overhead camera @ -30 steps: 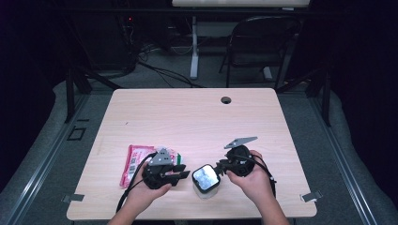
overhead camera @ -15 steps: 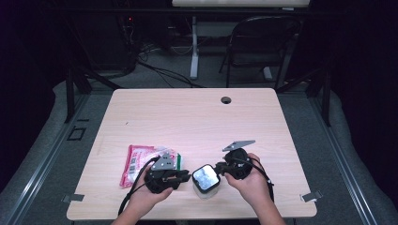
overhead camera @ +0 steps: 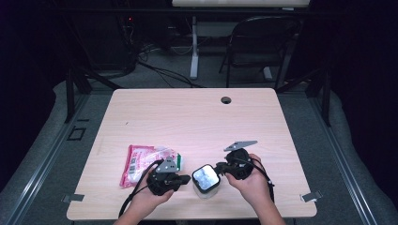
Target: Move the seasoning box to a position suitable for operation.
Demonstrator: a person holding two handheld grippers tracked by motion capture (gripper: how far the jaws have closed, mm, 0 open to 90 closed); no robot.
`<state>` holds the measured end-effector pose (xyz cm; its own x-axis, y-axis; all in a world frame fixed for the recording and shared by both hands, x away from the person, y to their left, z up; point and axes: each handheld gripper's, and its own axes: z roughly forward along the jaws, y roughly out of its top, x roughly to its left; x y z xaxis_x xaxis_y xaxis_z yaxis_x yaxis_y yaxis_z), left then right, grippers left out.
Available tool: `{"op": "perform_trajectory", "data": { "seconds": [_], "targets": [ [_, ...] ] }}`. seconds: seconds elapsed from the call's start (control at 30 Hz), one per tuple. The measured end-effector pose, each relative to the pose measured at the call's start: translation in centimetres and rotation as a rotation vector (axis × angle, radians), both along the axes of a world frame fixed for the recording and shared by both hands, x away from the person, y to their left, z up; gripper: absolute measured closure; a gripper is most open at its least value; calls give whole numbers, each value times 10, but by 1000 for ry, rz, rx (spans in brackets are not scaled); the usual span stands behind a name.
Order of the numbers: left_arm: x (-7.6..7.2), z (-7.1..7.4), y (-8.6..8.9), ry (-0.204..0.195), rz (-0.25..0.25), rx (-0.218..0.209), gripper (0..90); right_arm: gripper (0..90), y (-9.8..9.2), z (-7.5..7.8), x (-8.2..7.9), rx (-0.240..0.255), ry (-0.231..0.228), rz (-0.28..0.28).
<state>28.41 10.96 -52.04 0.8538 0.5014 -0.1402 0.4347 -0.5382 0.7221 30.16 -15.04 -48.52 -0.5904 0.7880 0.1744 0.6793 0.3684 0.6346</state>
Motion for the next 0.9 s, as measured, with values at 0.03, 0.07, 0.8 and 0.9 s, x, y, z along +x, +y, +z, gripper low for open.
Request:
{"op": "perform_trajectory", "data": {
  "seconds": [0.03,0.07,0.8,0.9],
  "targets": [
    [0,0,0,1,0,-1,880,882,0,0,0,1,0,0],
    [0,-1,-1,0,-1,-3,881,882,0,0,0,6,0,0],
    [-3,1,-4,-18,-7,-19,872,881,-2,-1,0,15,4,-5],
    [-3,2,-4,-23,-11,-19,867,878,-2,-2,0,22,1,-11]
  ]
}}
